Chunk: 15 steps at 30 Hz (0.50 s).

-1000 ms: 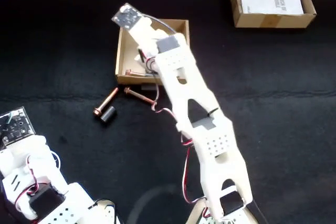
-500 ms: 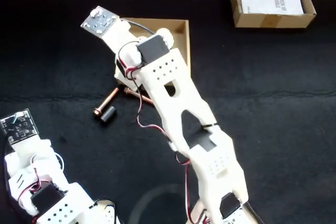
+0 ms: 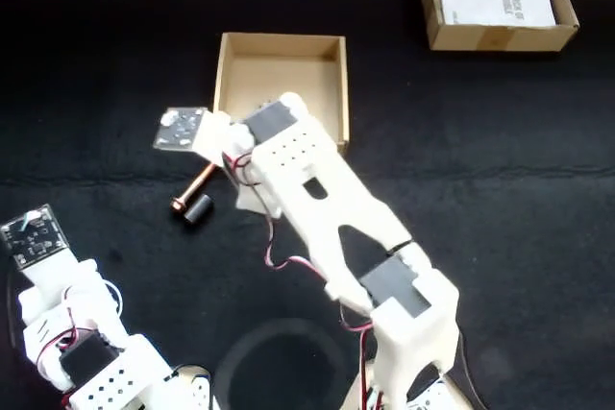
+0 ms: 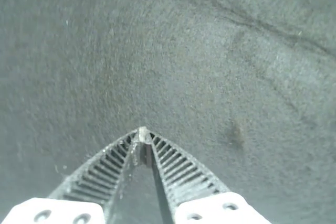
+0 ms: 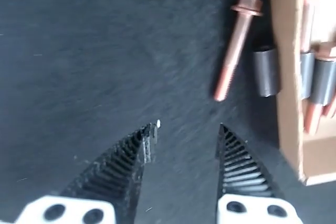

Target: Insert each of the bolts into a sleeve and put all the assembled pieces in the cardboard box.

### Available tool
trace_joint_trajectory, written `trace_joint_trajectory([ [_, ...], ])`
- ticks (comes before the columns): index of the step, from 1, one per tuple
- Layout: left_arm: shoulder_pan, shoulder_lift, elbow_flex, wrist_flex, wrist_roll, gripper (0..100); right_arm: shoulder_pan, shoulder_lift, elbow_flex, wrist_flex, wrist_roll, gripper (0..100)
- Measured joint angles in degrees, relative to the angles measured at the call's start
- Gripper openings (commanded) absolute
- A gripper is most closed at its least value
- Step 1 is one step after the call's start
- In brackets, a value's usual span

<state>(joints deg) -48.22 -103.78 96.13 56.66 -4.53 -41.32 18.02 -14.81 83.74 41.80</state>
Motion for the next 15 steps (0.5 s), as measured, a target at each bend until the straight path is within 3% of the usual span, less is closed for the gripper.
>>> trace_joint_trajectory([
  [6,0.0,0.0,0.0,0.0,3.25,1,2.46,7.12,1.85,-8.62,4.75,17.0],
  [15,0.0,0.0,0.0,0.0,3.25,1,4.92,18.46,-9.93,-10.64,7.03,17.0],
])
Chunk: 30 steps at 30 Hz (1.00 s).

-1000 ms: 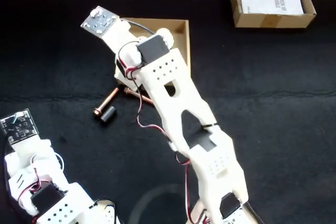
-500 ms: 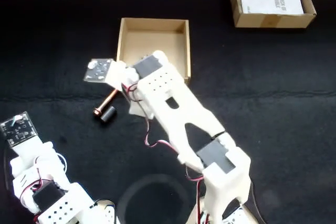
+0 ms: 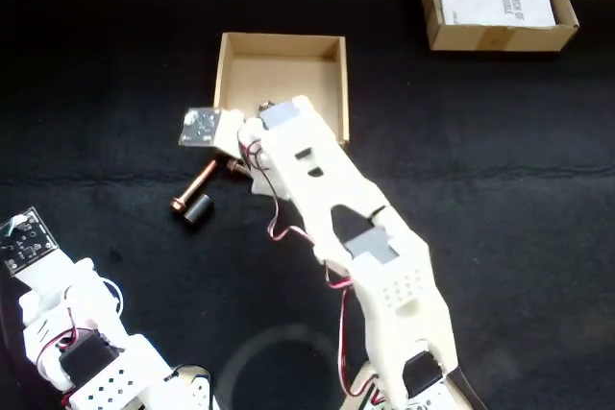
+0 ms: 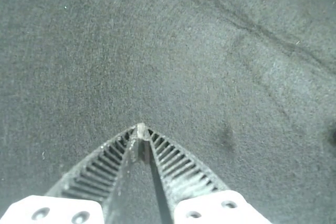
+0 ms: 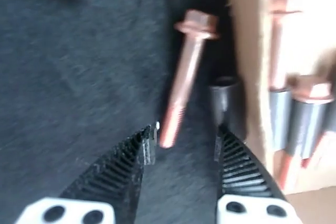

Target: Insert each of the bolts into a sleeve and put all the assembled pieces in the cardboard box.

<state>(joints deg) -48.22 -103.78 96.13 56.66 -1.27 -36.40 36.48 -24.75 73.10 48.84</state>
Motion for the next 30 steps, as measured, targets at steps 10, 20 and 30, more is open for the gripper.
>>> trace_joint_trajectory([
  [10,-0.79,0.0,0.0,0.0,0.0,1,0.88,8.0,-11.25,0.09,1.76,17.0],
  [20,-0.79,0.0,0.0,0.0,0.0,1,1.32,22.24,-27.96,2.64,1.85,5.7],
  [30,-0.79,0.0,0.0,0.0,0.0,1,2.37,29.89,-51.34,16.18,1.76,0.9],
])
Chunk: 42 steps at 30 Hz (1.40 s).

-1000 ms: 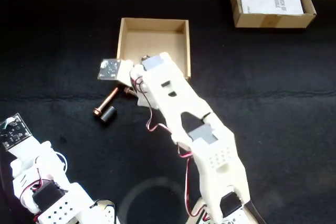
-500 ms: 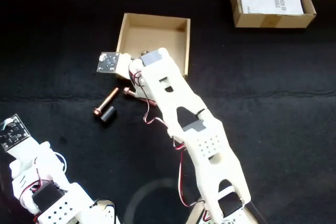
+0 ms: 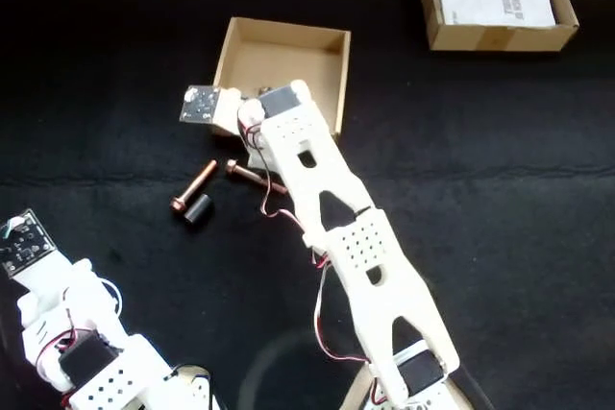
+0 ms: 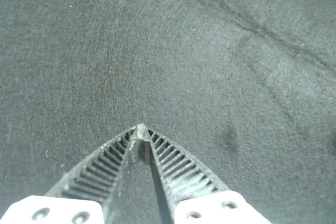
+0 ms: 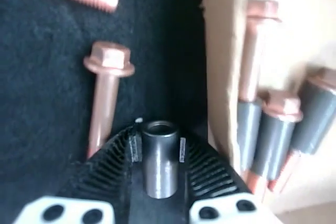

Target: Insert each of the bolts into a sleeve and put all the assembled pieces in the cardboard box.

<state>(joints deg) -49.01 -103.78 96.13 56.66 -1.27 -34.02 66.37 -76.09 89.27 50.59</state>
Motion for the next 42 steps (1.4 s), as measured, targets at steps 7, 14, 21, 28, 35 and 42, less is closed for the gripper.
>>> trace_joint_trajectory([
  [7,0.35,0.0,0.0,0.0,0.0,1,0.0,-0.26,-17.32,10.73,-1.23,0.9],
  [14,1.85,0.0,0.0,1.14,0.97,1,-0.18,-15.56,-13.45,11.25,-9.58,0.9],
  [21,8.88,0.09,-8.44,10.9,10.29,1,-3.08,-42.02,12.66,11.25,-15.38,0.9],
  [28,22.51,3.43,-26.9,16.97,12.13,1,-3.78,-63.47,37.36,11.25,-20.84,0.9],
  [35,28.92,26.81,-46.77,18.81,15.82,1,-3.78,-81.32,55.12,11.25,-24.79,0.9],
  [42,37.71,53.27,-68.84,25.05,27.43,1,-2.73,-93.89,70.51,8.62,-27.69,0.9],
])
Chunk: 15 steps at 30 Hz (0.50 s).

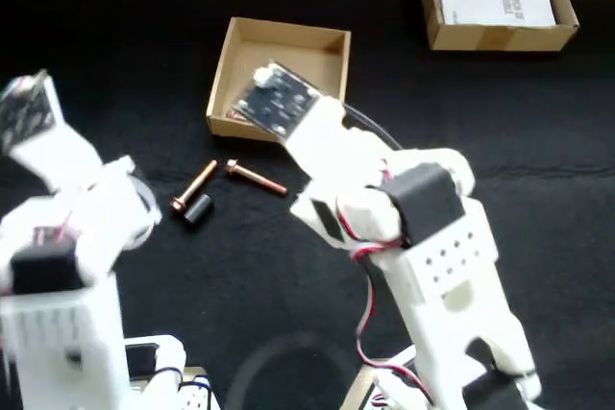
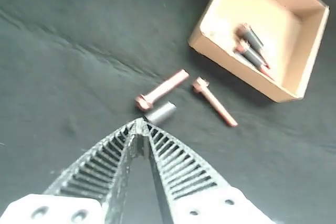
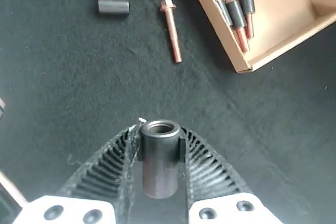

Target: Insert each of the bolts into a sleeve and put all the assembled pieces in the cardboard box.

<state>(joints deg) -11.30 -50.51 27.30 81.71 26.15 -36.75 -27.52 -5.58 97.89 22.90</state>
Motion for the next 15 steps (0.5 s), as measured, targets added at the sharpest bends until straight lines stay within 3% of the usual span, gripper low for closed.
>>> trace_joint_trajectory([
  [4,6.33,15.47,-9.14,5.63,7.56,3,2.46,-5.71,9.05,-4.48,-0.09,0.9],
  [9,13.36,35.6,-19.16,11.34,16.88,14,4.48,-10.99,19.34,-8.88,-0.09,0.9],
  [15,14.51,57.41,-31.47,12.84,22.95,15,6.07,-16.53,28.75,-12.31,-0.09,0.9],
])
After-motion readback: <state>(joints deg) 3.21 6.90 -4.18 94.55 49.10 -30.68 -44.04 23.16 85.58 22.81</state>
